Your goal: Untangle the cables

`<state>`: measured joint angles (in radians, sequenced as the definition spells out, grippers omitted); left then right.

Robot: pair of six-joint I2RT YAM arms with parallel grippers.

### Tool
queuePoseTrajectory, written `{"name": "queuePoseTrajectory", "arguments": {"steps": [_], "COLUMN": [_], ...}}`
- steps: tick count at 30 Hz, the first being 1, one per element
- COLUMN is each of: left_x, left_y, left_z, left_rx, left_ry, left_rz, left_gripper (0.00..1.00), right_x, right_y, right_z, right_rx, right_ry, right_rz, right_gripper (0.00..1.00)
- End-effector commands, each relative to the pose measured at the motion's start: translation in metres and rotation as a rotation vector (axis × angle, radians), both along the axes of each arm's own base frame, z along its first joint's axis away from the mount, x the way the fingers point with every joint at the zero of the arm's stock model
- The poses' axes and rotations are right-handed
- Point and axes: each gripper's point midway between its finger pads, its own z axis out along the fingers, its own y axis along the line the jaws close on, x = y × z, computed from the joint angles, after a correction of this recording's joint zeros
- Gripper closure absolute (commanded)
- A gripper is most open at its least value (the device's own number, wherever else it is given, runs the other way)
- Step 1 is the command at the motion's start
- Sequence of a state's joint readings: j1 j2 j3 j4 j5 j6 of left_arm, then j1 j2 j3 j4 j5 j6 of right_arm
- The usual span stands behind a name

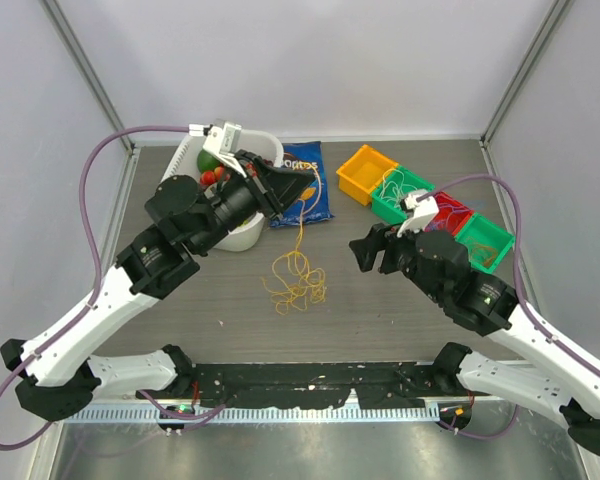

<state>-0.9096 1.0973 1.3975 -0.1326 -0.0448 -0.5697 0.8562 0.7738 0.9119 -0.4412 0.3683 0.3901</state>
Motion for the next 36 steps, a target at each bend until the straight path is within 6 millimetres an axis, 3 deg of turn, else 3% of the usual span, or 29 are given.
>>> {"name": "queuePoseTrajectory", "arguments": {"steps": [1,2,3,5,9,13,16,17,18,19,20,21,22,23,26,30,33,34,35,36], "left_x": [-0.002,-0.002,-0.002,-0.002,-0.003,-0.004,-0.006,-0.007,-0.006,-0.006,-0.005,-0.006,-0.007,-0.006,-0.007,-0.008,-0.007,-0.006,-0.005,-0.004], "left_y": [0.009,0.009,0.009,0.008,0.007,0.005,0.003,0.004,0.003,0.003,0.004,0.005,0.006,0.005,0.008,0.011,0.009,0.008,0.008,0.008], "left_z": [0.021,0.022,0.023,0.024,0.029,0.036,0.045,0.048,0.052,0.056,0.062,0.068,0.076,0.082,0.107,0.129,0.132,0.13,0.127,0.124], "left_rx": [-0.036,-0.04,-0.044,-0.049,-0.056,-0.079,-0.085,-0.09,-0.095,-0.098,-0.099,-0.096,-0.098,-0.094,-0.105,-0.095,-0.088,-0.086,-0.081,-0.076], "left_ry": [0.001,0.001,0.004,0.011,0.005,0.006,-0.008,-0.013,-0.02,-0.029,-0.041,-0.056,-0.073,-0.085,-0.138,-0.184,-0.197,-0.193,-0.188,-0.181], "left_rz": [0.024,0.022,0.022,0.018,0.013,0.0,-0.016,-0.016,-0.014,-0.015,-0.01,-0.01,-0.007,-0.007,-0.001,0.007,0.007,0.007,0.012,0.015], "left_gripper": [1.0,1.0,1.0,1.0,1.0,1.0,1.0,1.0,1.0,1.0,1.0,1.0,1.0,1.0,1.0,1.0,1.0,1.0,1.0,1.0], "right_x": [-0.03,-0.047,-0.05,-0.057,-0.049,-0.044,-0.036,-0.032,-0.031,-0.028,-0.028,-0.029,-0.028,-0.029,-0.029,-0.028,-0.024,-0.018,-0.019,-0.013], "right_y": [0.046,0.062,0.07,0.086,0.106,0.121,0.127,0.127,0.129,0.128,0.129,0.126,0.125,0.12,0.105,0.086,0.073,0.069,0.06,0.055], "right_z": [0.03,0.028,0.041,0.042,0.048,0.037,0.02,0.0,-0.001,-0.024,-0.026,-0.051,-0.058,-0.083,-0.126,-0.163,-0.168,-0.157,-0.163,-0.145], "right_rx": [0.117,0.142,0.191,0.238,0.293,0.318,0.332,0.319,0.342,0.324,0.346,0.331,0.346,0.329,0.299,0.241,0.204,0.208,0.159,0.16], "right_ry": [-0.084,-0.072,-0.112,-0.1,-0.109,-0.095,-0.067,-0.033,-0.036,0.005,0.008,0.053,0.066,0.107,0.162,0.224,0.227,0.2,0.228,0.185], "right_rz": [0.317,0.449,0.491,0.569,0.603,0.621,0.599,0.575,0.568,0.546,0.539,0.521,0.506,0.477,0.404,0.304,0.239,0.212,0.181,0.146], "right_gripper": [0.25,0.24,0.24,0.24,0.25,0.29,0.42,0.5,0.56,0.66,0.69,0.71,0.72,0.72,0.67,0.62,0.47,0.4,0.29,0.25]}}
